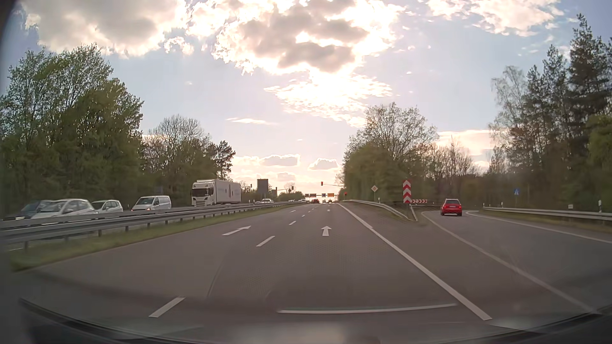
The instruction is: Follow the waypoints while adhering to traffic rules and regulations
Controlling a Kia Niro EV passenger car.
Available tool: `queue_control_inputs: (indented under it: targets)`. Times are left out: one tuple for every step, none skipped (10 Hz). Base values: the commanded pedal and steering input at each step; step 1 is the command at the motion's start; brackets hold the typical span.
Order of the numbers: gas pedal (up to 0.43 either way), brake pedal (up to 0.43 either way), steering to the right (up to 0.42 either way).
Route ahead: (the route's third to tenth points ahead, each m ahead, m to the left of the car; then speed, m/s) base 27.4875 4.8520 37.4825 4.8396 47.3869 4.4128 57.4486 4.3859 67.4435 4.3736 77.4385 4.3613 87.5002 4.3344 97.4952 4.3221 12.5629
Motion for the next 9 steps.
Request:
queue_control_inputs:
  targets:
    - [0.0, 0.0, -0.002]
    - [0.0, 0.0, -0.001]
    - [0.0, 0.0, -0.001]
    - [0.0, 0.0, 0.0]
    - [0.0, 0.0, 0.0]
    - [0.0, 0.0, 0.0]
    - [0.0, 0.0, 0.0]
    - [0.0, 0.0, 0.0]
    - [0.0, 0.0, 0.0]
